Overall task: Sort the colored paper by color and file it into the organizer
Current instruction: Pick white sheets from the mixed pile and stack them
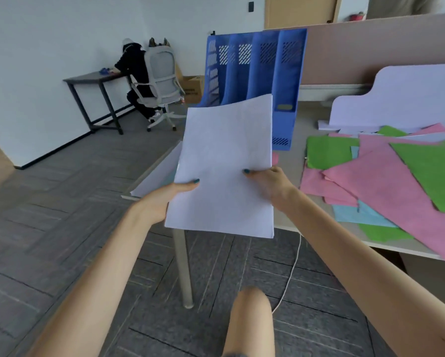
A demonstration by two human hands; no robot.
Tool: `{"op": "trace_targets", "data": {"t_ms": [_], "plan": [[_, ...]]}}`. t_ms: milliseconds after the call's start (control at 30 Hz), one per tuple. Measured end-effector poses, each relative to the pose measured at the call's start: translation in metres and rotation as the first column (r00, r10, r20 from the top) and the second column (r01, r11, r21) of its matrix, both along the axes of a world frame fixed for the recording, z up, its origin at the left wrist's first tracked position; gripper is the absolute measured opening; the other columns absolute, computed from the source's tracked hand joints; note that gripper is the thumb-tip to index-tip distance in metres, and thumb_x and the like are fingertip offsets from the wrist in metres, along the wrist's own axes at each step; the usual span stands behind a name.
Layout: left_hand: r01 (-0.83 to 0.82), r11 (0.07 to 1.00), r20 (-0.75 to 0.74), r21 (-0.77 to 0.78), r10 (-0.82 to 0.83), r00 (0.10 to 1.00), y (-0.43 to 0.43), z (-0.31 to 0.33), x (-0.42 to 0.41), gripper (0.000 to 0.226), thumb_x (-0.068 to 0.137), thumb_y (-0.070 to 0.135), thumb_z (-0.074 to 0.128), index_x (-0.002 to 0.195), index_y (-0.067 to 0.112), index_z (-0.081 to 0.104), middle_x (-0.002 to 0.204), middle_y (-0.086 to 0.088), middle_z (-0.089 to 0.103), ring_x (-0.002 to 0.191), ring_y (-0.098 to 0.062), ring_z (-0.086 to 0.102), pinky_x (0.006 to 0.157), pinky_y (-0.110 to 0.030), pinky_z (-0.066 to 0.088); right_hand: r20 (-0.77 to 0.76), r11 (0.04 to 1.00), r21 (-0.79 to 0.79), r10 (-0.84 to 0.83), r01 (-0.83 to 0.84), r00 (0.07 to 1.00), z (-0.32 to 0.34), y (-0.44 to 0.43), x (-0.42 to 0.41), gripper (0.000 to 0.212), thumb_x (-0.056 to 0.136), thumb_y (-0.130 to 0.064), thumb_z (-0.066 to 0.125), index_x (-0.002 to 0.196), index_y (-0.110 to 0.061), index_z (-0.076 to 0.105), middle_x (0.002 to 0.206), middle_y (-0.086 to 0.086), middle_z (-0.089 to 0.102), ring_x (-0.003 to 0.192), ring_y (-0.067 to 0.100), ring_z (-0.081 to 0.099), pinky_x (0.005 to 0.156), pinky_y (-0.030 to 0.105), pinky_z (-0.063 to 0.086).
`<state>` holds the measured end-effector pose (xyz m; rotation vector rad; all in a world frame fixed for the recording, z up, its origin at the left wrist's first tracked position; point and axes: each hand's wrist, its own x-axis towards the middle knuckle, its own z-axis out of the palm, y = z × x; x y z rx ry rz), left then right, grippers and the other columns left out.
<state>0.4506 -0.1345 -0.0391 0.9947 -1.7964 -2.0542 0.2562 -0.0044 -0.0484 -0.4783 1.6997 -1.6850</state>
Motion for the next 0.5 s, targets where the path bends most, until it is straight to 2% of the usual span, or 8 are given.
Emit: {"op": "trace_targets", "data": {"t_ms": [67,100,200,300,400,433,500], "plan": [[0.020,0.999,0.010,-0.037,-0.020,1.000,-0.017,-0.003,0.009,0.033,0.088,0.029,0.066,0.119,0.018,0.065,0.112,-0.002,0.071,0.104,-0.020,0.067,0.087,-0.034,0.052,-0.004,1.000,0.014,-0.012,0.012,1.000,-0.002,-0.016,0.013,0.023,0.082,-0.012,0.073,0.102,-0.004,0.066,0.094,0.009,0.067,0.080,0.025,0.063,0.082,0.040,0.054],[0.020,0.998,0.007,-0.053,-0.020,1.000,-0.027,-0.005,0.014,0.032,0.089,0.029,0.065,0.119,0.019,0.064,0.112,-0.002,0.071,0.104,-0.020,0.067,0.086,-0.034,0.052,-0.007,1.000,0.020,-0.010,0.010,1.000,-0.002,-0.023,0.020,0.023,0.082,-0.013,0.073,0.102,-0.005,0.066,0.096,0.010,0.067,0.082,0.026,0.063,0.085,0.042,0.053],[0.023,0.992,-0.010,-0.123,-0.024,1.000,-0.052,-0.006,0.029,0.030,0.090,0.026,0.064,0.119,0.021,0.063,0.112,0.000,0.071,0.104,-0.019,0.067,0.088,-0.036,0.052,-0.005,1.000,-0.007,0.010,-0.010,1.000,0.001,-0.042,0.042,0.017,0.084,-0.011,0.070,0.099,-0.005,0.065,0.094,0.011,0.066,0.078,0.024,0.063,0.081,0.038,0.054],[-0.002,0.987,0.019,-0.158,0.005,1.000,-0.081,-0.006,0.047,0.038,0.089,0.026,0.066,0.126,0.019,0.059,0.114,-0.002,0.069,0.104,-0.021,0.067,0.088,-0.037,0.052,0.006,0.998,-0.059,0.034,-0.033,0.999,0.003,-0.059,0.060,0.018,0.083,-0.002,0.068,0.102,0.000,0.065,0.108,0.017,0.068,0.084,0.026,0.064,0.088,0.044,0.054],[-0.055,0.979,0.042,-0.196,0.064,0.997,-0.108,-0.009,0.060,0.054,0.080,0.038,0.074,0.125,0.016,0.055,0.119,0.001,0.064,0.107,-0.017,0.062,0.089,-0.035,0.048,-0.058,0.997,-0.039,0.069,-0.071,0.996,0.003,-0.077,0.075,0.015,0.082,-0.001,0.068,0.095,-0.007,0.063,0.108,0.013,0.068,0.083,0.023,0.064,0.084,0.041,0.054],[-0.083,0.973,0.051,-0.214,0.096,0.994,-0.118,-0.011,0.063,0.050,0.080,0.039,0.075,0.119,0.016,0.054,0.116,0.005,0.062,0.104,-0.013,0.059,0.090,-0.032,0.044,-0.079,0.996,-0.036,0.081,-0.084,0.994,0.002,-0.083,0.080,0.017,0.083,0.000,0.067,0.098,-0.006,0.063,0.106,0.012,0.067,0.083,0.021,0.063,0.079,0.037,0.055],[-0.109,0.955,0.023,-0.275,0.120,0.993,-0.129,-0.013,0.073,0.021,0.090,0.025,0.065,0.105,0.022,0.051,0.096,0.011,0.057,0.090,-0.007,0.056,0.086,-0.027,0.038,-0.116,0.994,-0.037,0.099,-0.104,0.988,0.003,-0.092,0.089,0.023,0.084,0.001,0.065,0.106,-0.003,0.063,0.104,0.009,0.066,0.082,0.019,0.064,0.067,0.026,0.057]]}}
